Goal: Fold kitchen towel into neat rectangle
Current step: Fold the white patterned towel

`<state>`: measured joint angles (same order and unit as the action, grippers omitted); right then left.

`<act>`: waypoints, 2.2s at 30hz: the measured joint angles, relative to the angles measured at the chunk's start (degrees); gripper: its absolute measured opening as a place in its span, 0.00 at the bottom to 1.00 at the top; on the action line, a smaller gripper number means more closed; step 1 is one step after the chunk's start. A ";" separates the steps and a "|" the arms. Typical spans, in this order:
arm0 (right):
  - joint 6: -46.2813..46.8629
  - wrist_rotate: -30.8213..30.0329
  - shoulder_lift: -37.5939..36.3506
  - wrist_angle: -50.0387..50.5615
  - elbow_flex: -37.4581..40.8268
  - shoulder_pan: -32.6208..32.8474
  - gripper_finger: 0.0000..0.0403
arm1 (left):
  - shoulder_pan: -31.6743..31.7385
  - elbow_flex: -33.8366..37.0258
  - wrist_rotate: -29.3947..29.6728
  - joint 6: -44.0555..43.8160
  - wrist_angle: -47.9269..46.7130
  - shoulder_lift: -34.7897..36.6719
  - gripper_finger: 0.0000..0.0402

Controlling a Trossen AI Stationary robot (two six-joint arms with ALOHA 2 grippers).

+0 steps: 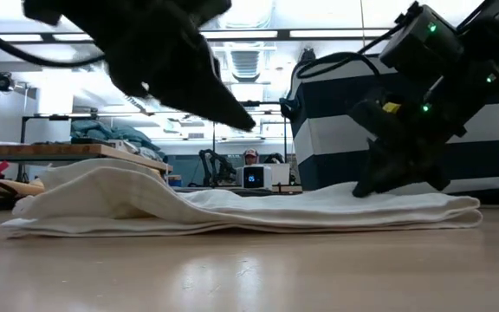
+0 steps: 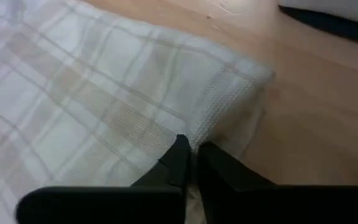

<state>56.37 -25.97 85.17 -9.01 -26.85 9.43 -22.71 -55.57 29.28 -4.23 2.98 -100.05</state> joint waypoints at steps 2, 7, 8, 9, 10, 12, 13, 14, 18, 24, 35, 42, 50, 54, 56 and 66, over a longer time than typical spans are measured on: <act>-2.21 -0.08 0.09 0.38 -0.01 -0.04 0.14 | 1.38 1.14 -1.50 0.37 0.73 0.00 0.43; -6.27 -0.04 -1.96 5.12 -2.50 -0.37 0.34 | 5.71 6.29 -4.86 0.83 3.62 -0.02 0.44; -6.78 -0.10 -2.83 7.29 -3.70 -0.37 0.38 | 6.59 7.43 -4.88 1.10 4.51 -0.02 0.44; -7.49 -0.14 -3.84 10.06 -4.91 -0.37 0.41 | 7.45 8.41 -4.84 1.47 4.92 -0.02 0.43; -7.98 -0.32 -4.94 13.55 -6.02 -0.33 0.45 | 8.21 9.35 -4.92 1.76 5.45 -0.02 0.43; -8.25 -1.89 -6.82 19.39 -8.17 -0.02 0.50 | 9.53 11.32 -6.30 2.03 7.08 -0.02 0.42; -7.83 -3.03 -7.64 21.36 -8.94 0.18 0.51 | 10.05 12.30 -6.67 2.07 7.82 -0.02 0.42; -7.00 -4.08 -8.44 22.90 -9.36 0.21 0.52 | 10.46 13.16 -7.29 2.09 8.52 -0.02 0.42; -4.70 -5.06 -9.93 23.51 -9.61 -0.06 0.52 | 11.02 16.08 -7.79 2.30 11.44 -0.02 0.40; -5.73 0.61 -6.59 17.63 -9.38 -3.59 0.27 | 11.00 17.44 -8.05 3.70 12.33 0.02 0.39; -8.48 7.90 4.67 8.23 -9.41 -10.32 0.01 | 10.98 18.17 -10.73 5.71 13.90 0.09 0.40; -10.63 1.69 5.93 10.57 -9.87 -13.09 0.00 | 10.82 18.39 -10.83 6.33 13.08 0.08 0.37; -14.99 3.73 -1.07 11.27 -9.88 -9.08 0.00 | 10.78 18.94 -10.49 4.68 14.75 0.16 0.38; -17.32 6.36 -2.53 10.36 -9.90 -3.81 0.00 | 10.90 17.81 -10.52 6.01 14.79 0.04 0.39; -16.68 6.51 -1.83 9.84 -9.90 -1.19 0.00 | 11.00 16.93 -9.76 7.32 14.49 0.00 0.40; -10.94 9.18 7.67 9.19 -10.18 3.90 0.00 | 11.63 11.31 -8.92 11.43 1.47 6.18 0.43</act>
<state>45.43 -16.79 92.83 0.18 -37.03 13.33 -11.08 -44.25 20.37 7.20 4.45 -93.87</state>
